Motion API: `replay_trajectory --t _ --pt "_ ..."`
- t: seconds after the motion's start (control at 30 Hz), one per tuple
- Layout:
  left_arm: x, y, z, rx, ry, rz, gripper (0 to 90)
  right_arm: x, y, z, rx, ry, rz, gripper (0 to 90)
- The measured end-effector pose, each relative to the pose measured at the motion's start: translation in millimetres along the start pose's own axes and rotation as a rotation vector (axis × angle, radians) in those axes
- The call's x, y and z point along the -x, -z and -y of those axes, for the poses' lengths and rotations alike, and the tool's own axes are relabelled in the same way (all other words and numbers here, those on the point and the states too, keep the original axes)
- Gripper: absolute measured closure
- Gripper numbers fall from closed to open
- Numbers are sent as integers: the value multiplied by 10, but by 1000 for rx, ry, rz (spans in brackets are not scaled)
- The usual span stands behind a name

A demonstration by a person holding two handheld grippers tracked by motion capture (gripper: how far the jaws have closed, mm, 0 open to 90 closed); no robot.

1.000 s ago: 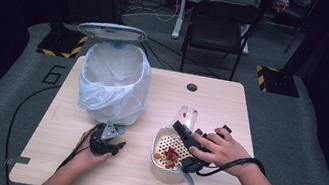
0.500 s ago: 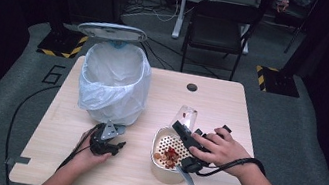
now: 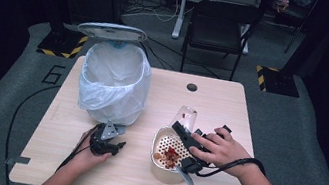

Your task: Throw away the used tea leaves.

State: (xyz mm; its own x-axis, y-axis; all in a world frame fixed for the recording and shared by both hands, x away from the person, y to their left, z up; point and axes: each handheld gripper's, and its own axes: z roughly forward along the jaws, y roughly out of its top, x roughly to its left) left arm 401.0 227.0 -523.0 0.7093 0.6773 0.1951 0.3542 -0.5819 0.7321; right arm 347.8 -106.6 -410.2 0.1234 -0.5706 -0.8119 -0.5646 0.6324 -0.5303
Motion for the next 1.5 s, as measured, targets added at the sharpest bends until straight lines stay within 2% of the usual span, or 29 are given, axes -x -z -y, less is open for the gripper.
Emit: replay_trajectory --t 0.27,0.3,0.37,0.4,0.43,0.47,0.5,0.57,0.67,0.7,0.73,0.77,0.83,0.87,0.9,0.93,1.0,1.07,1.1,1.13,1.17,1.27,1.3,1.33,1.37,1.4,1.43,1.47,1.5 --pt "0 0 0 0 0 0 360 0 0 2 6 -8 -3 537" --pt "0 0 0 0 0 0 360 -19 4 0 11 -55 -9 537" --pt "0 1 0 -1 -1 0 360 -10 -1 1 12 -56 8 537" --pt "0 1 0 0 0 1 360 -9 7 7 13 -69 -10 537" --pt "2 -1 0 2 4 0 360 4 1 12 15 -72 15 537" --pt "2 0 0 2 3 -1 360 119 -28 33 71 -9 30 536" --pt "-1 0 0 3 -1 -3 360 135 -28 41 68 -25 57 536" --pt "-2 0 -1 3 -3 -3 360 157 -22 51 71 -30 59 535" --pt "-10 4 -4 0 -14 -7 360 228 -18 96 87 -128 77 535" --pt "-9 3 -3 1 -15 -8 360 279 -33 137 119 -216 36 535" --pt "-9 3 -3 1 -15 -8 360 300 -36 160 123 -276 24 535" --pt "-3 -2 -1 8 -5 -11 360 300 -36 160 123 -276 24 535" --pt "-8 3 -2 -2 -13 -5 360 365 -67 244 152 -436 -15 535" --pt "-8 3 -2 -2 -13 -5 360 365 -67 244 152 -436 -15 535" --pt "5 -1 2 1 7 0 360 383 -77 267 164 -466 -27 535" --pt "0 0 0 0 0 0 360 415 -103 327 181 -561 -67 536" --pt "0 0 0 0 0 0 360 432 -116 350 187 -571 -65 537" --pt "0 0 0 0 0 0 360 438 -151 394 198 -651 -111 536" --pt "0 0 0 0 0 0 360 444 -179 432 214 -741 -162 536" --pt "0 0 0 0 0 0 360 444 -179 432 214 -741 -162 536" --pt "1 0 0 0 0 0 360 453 -190 454 224 -780 -181 536" --pt "0 0 1 0 0 0 360 469 -228 532 260 -960 -242 537" --pt "0 0 1 0 0 0 360 472 -259 598 267 -1050 -256 537" --pt "0 0 1 0 0 0 360 477 -276 642 274 -1101 -263 537" --pt "0 0 1 0 0 0 360 477 -276 642 274 -1101 -263 537" --pt "0 0 1 0 0 0 360 475 -294 688 286 -1156 -273 537" --pt "0 0 1 0 0 0 360 473 -331 780 308 -1248 -279 538" --pt "0 0 1 0 0 0 360 473 -331 780 308 -1248 -279 538" --pt "0 0 0 0 0 0 360 468 -348 822 321 -1295 -291 539"
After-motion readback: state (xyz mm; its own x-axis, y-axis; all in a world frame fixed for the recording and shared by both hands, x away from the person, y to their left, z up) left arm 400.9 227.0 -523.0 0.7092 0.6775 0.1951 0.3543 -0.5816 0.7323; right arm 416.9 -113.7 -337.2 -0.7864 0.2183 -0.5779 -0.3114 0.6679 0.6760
